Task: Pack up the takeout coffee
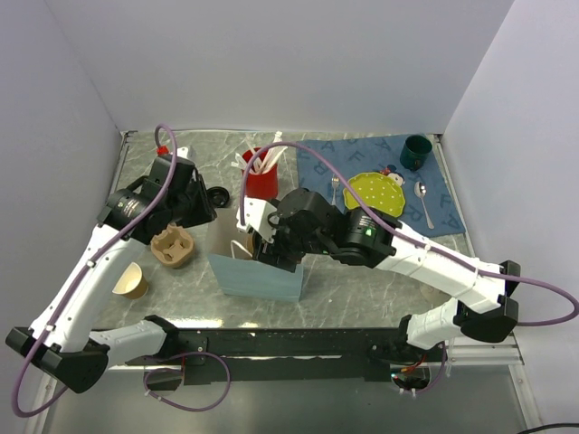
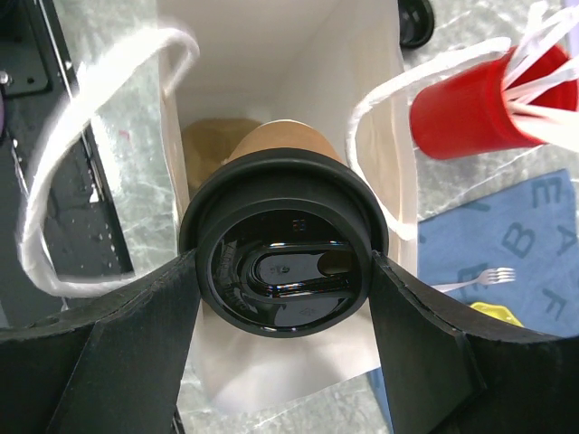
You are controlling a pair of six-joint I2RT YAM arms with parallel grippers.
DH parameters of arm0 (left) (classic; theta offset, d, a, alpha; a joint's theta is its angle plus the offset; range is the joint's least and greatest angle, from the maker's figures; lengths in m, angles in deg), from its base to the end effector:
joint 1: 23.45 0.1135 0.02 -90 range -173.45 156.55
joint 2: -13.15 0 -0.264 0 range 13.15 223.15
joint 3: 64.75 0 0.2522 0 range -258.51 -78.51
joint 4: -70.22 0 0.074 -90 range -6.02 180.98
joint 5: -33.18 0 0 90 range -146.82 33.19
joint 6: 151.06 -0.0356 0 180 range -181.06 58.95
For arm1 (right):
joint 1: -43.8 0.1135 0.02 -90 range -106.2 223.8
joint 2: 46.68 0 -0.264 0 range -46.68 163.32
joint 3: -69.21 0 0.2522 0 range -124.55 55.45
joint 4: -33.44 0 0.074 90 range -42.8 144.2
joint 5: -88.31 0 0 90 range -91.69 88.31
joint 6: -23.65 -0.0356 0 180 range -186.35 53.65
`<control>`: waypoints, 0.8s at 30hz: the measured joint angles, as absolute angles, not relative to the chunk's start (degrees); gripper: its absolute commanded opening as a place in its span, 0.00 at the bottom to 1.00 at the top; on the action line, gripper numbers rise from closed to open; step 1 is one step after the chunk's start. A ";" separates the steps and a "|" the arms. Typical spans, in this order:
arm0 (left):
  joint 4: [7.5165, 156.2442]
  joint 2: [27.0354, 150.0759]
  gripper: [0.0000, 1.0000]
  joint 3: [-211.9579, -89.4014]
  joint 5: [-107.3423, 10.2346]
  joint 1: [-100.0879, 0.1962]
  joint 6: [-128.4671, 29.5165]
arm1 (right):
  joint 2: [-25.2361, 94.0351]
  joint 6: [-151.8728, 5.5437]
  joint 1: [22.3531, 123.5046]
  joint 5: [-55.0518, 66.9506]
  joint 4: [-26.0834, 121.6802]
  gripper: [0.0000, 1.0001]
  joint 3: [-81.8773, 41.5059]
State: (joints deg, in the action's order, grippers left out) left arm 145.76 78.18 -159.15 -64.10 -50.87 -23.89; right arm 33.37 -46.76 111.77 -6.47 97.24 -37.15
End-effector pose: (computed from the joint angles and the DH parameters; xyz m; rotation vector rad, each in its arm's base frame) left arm 0.1832 -0.0900 0.3977 -0.2654 2.3886 -0.3872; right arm 0.1105 0.2652 0.4187 -1.5216 1.6547 0.3687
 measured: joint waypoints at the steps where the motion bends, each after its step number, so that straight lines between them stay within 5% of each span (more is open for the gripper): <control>1: 145.65 78.14 0.30 -159.15 -63.60 -50.71 -23.97 | 33.28 -46.76 111.79 -6.31 97.40 0.41 -36.73; 8: 144.30 77.40 0.04 -158.61 -57.53 -50.41 -25.53 | 32.28 -47.10 111.79 -5.33 97.86 0.40 -35.68; 24: 131.56 64.22 0.01 -150.74 -48.02 -50.36 -28.74 | 31.23 -45.71 117.56 -8.59 99.36 0.38 -39.14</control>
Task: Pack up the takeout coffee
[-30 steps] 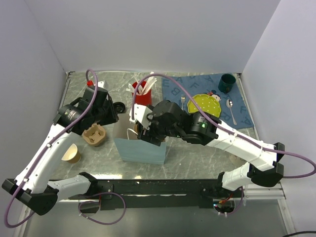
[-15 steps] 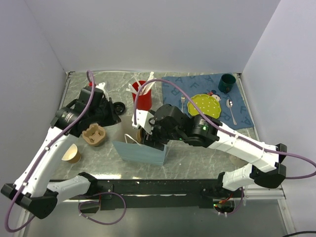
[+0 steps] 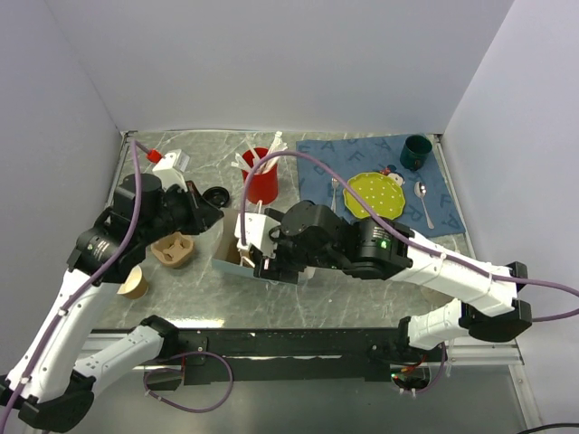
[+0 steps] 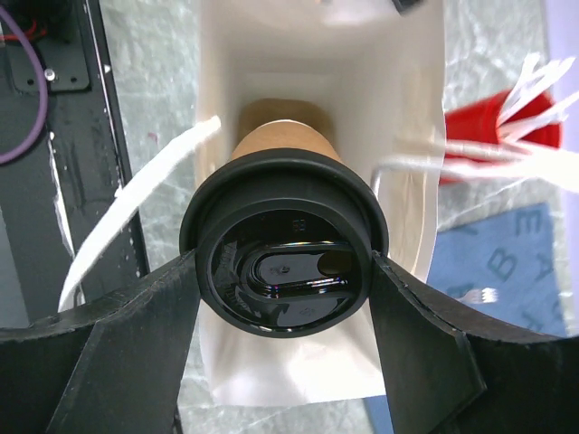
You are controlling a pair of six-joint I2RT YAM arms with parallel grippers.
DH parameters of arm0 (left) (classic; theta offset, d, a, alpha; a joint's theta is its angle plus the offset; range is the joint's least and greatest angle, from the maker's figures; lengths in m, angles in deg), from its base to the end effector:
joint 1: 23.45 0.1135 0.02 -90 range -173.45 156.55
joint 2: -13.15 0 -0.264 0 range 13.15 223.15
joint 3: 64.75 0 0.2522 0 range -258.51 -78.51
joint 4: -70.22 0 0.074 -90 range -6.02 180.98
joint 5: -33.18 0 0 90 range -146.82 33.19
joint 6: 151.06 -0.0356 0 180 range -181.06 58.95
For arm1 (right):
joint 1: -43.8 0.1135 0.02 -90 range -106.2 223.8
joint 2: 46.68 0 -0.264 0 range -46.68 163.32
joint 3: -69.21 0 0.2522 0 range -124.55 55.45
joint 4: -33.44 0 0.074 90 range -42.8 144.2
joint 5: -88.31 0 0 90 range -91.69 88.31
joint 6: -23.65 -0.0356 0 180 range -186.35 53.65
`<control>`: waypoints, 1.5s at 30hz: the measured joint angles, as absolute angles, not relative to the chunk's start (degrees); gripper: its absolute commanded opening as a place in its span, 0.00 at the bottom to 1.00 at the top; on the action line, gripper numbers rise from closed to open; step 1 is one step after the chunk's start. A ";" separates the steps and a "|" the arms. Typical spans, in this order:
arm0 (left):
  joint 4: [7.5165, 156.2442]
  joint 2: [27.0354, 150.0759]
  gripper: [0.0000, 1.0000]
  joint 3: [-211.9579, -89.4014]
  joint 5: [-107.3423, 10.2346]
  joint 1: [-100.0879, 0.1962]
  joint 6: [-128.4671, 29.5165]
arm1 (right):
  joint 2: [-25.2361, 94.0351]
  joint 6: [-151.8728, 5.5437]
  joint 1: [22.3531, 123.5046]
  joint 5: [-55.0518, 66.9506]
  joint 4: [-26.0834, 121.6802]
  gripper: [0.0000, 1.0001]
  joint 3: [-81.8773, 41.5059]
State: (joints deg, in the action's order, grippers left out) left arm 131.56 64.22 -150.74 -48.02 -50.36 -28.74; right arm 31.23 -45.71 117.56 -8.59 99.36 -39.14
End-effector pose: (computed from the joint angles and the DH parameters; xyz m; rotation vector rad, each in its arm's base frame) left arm 0.1390 -0.0767 0.4147 0.0009 2.1223 -0.7911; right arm 0.0799 0.2592 0.4360 -1.5756 1.5527 0.3902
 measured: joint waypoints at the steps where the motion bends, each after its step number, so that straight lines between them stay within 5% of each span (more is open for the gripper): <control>1: 130.73 63.98 0.01 -150.74 -48.02 -50.36 -29.11 | 31.47 -45.42 118.08 -9.05 99.41 0.38 -39.71; 10: 126.86 56.92 0.01 -141.75 -45.15 -50.36 -30.68 | 36.78 -45.09 122.04 -15.06 99.67 0.39 -40.78; 12: 127.03 55.19 0.08 -140.05 -44.72 -50.36 -30.99 | 38.09 -45.60 122.72 -16.06 99.71 0.39 -40.62; 13: 127.21 54.75 0.19 -139.72 -44.67 -50.36 -31.19 | 38.48 -45.86 122.98 -16.24 99.85 0.39 -40.49; 19: 131.88 54.60 0.37 -140.57 -46.31 -50.36 -31.67 | 39.10 -47.67 123.55 -17.94 100.54 0.39 -39.68; 45: 136.56 52.50 0.45 -139.22 -47.43 -50.36 -27.25 | 37.48 -50.43 123.92 -20.32 100.65 0.38 -35.01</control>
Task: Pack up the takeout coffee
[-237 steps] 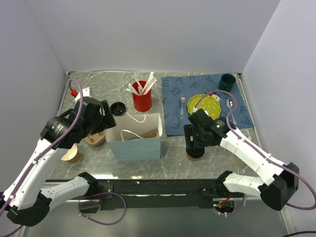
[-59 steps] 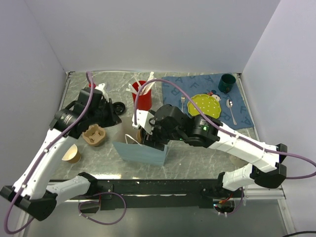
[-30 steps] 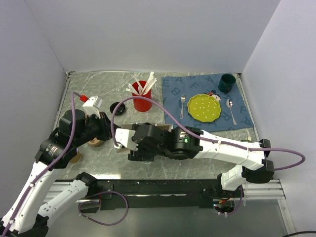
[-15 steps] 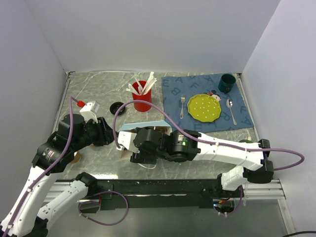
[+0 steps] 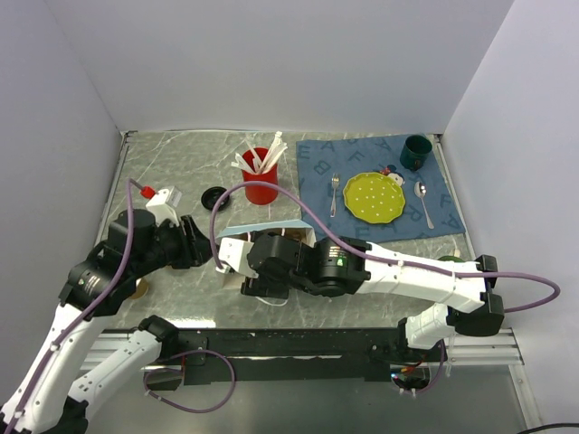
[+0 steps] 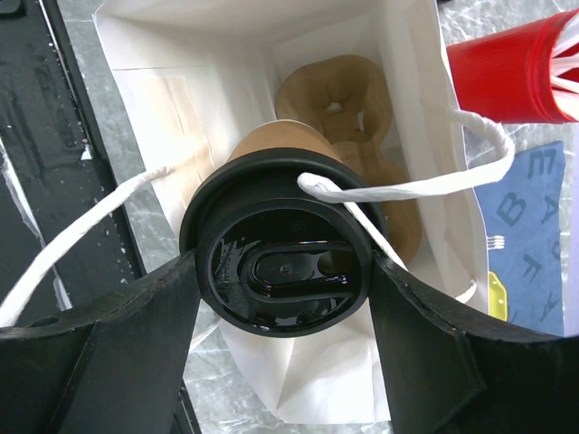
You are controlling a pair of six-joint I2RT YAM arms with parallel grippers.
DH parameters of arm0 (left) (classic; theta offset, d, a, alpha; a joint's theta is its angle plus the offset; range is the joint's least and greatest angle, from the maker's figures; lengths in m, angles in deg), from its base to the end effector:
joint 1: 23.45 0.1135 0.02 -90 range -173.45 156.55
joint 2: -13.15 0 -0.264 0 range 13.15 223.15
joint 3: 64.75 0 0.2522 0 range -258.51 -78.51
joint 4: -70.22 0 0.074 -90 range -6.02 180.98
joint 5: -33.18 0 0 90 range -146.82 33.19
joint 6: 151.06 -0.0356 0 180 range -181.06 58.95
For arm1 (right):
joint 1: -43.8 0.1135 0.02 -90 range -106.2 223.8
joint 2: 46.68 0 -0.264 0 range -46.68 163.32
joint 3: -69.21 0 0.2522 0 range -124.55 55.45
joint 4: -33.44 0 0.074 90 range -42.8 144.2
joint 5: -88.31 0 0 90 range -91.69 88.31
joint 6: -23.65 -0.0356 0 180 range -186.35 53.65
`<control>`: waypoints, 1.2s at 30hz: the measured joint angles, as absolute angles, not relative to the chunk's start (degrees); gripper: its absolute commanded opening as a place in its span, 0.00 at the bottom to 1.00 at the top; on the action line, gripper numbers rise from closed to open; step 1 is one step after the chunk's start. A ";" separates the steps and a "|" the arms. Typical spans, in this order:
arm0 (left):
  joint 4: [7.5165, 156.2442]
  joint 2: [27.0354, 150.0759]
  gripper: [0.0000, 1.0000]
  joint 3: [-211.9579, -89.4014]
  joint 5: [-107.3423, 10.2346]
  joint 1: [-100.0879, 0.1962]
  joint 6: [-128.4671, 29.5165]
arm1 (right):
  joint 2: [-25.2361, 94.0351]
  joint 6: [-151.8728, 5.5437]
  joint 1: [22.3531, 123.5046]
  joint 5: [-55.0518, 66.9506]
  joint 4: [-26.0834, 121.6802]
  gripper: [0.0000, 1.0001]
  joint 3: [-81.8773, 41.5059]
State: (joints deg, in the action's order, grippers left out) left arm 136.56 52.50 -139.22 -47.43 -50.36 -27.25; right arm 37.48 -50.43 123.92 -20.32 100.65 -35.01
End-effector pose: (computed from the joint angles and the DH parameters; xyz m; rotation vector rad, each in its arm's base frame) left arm 0.1003 -0.0574 0.3694 -0.0310 2.2134 -0.7862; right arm 0.0632 0.2969 0.3837 -1.6386 1.6769 0.1628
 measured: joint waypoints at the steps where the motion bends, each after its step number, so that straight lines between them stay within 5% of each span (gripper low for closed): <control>1: 137.00 52.09 0.44 -139.24 -47.43 -50.36 -26.84 | 37.50 -50.43 123.92 -20.43 100.81 0.37 -35.16; 11: 138.42 50.03 0.41 -136.46 -45.74 -50.36 -22.25 | 37.68 -50.14 123.92 -21.75 101.48 0.37 -36.51; 15: 137.26 49.79 0.12 -134.26 -45.59 -50.36 -21.94 | 37.78 -49.77 123.92 -21.81 101.94 0.37 -36.51; 19: 134.88 49.73 0.02 -132.90 -44.76 -50.36 -21.96 | 37.78 -48.07 123.92 -22.79 102.40 0.36 -36.51; 36: 129.83 43.87 0.01 -126.98 -38.44 -50.36 -22.03 | 34.24 -34.36 122.50 -25.37 104.26 0.36 -32.01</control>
